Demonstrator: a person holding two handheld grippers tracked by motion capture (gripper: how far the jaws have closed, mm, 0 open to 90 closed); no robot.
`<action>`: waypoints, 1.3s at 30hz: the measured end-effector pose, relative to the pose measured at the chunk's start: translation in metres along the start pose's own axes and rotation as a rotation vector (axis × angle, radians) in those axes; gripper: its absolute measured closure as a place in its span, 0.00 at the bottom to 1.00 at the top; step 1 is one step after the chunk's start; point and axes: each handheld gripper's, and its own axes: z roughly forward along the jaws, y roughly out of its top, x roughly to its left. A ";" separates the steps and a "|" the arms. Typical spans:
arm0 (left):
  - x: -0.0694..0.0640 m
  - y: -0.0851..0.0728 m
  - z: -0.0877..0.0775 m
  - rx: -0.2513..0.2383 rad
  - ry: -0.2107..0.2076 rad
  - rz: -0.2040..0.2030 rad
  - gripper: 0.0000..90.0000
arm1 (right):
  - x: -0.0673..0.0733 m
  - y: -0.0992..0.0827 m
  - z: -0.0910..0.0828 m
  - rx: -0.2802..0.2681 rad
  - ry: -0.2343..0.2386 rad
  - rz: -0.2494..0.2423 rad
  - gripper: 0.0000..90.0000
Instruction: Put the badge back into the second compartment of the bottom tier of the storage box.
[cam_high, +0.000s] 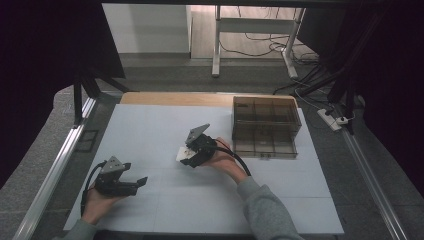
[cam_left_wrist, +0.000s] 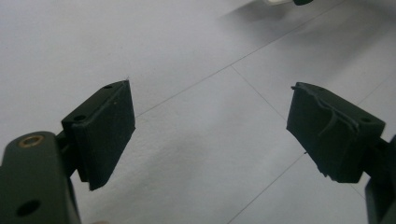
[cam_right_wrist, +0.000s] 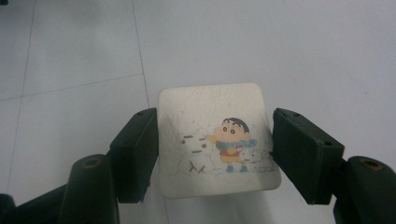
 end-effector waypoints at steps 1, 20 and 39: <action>0.000 0.000 0.000 0.000 0.000 0.000 0.17 | 0.000 0.000 0.000 0.000 0.000 0.000 0.37; 0.000 0.000 0.000 -0.001 0.004 -0.004 0.17 | -0.001 -0.013 -0.031 -0.042 -0.050 0.039 0.37; 0.000 0.000 0.000 -0.002 0.006 -0.006 0.17 | 0.005 -0.037 -0.068 -0.077 -0.100 0.068 0.37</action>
